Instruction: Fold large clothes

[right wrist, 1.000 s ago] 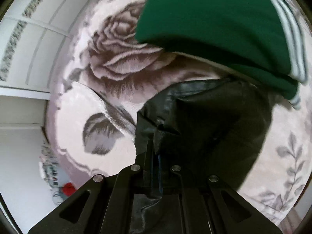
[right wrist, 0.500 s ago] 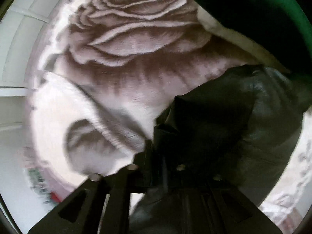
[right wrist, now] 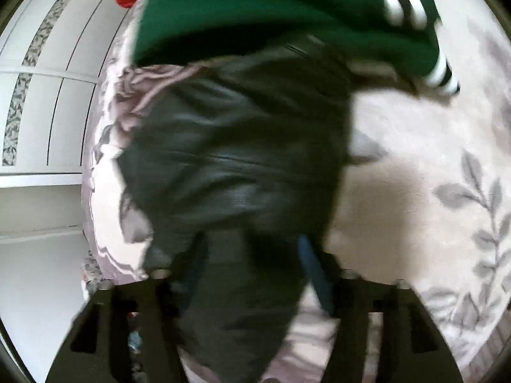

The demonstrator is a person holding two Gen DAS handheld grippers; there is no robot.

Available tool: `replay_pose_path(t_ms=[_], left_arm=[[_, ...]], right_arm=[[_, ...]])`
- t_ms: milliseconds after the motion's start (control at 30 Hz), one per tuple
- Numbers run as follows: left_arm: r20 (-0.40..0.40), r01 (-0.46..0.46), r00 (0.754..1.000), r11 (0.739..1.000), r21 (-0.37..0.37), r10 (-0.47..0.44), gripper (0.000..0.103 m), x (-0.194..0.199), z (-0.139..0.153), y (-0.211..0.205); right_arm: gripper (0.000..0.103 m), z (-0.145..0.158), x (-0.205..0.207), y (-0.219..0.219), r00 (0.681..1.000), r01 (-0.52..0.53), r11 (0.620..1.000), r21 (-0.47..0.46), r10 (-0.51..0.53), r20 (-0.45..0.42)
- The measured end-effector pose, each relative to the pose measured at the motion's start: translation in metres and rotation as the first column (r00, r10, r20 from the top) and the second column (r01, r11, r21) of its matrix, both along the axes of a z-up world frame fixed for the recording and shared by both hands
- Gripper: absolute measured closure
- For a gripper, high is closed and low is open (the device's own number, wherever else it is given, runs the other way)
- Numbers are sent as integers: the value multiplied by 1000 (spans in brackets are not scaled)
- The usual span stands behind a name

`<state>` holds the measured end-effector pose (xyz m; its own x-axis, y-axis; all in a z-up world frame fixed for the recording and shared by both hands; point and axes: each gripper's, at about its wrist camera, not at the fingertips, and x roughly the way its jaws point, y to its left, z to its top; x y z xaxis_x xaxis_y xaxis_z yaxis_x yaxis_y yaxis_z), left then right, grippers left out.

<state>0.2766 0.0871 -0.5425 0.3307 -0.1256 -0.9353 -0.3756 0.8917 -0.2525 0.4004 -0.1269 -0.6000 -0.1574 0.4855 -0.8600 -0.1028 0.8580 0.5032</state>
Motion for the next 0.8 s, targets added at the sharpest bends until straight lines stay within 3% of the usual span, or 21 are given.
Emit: replay_pose_path(t_ms=[67, 167, 233, 300, 367, 433, 500, 633, 700, 767, 800], left_arm=[[-40, 10, 999, 1000, 22, -9, 16, 22, -19, -8], [-112, 24, 994, 998, 59, -17, 16, 38, -47, -11], [-129, 14, 992, 998, 55, -7, 13, 39, -59, -5], [-136, -10, 991, 999, 31, 14, 13, 36, -65, 2], [-145, -33, 989, 999, 18, 35, 13, 31, -67, 10], [-153, -35, 988, 999, 16, 37, 13, 28, -65, 13], [-170, -18, 985, 999, 34, 23, 13, 25, -61, 13], [-170, 32, 985, 999, 26, -27, 13, 16, -41, 10], [-161, 56, 986, 998, 22, -51, 13, 10, -28, 7], [-160, 82, 984, 996, 31, -76, 13, 4, -18, 1], [-162, 89, 983, 995, 38, -82, 13, 2, -16, -2]], right_arm=[[24, -31, 15, -7, 1000, 11, 1000, 28, -11, -20], [15, -74, 34, -4, 996, 41, 981, 191, -24, -90], [11, -100, 42, 5, 984, 65, 956, 286, -15, -175], [12, -109, 41, 11, 984, 82, 944, 319, -26, -177], [25, -105, 38, 11, 986, 89, 941, 326, -37, -163], [64, -97, 30, -7, 967, 198, 922, 333, -128, -220], [78, -80, 15, -26, 941, 295, 886, 357, -206, -267], [80, -27, -25, -68, 909, 408, 846, 344, -341, -241], [80, -8, -52, -106, 862, 504, 808, 305, -448, -238], [76, -5, -70, -141, 839, 542, 816, 202, -509, -192], [65, -12, -76, -155, 837, 540, 834, 115, -516, -184]])
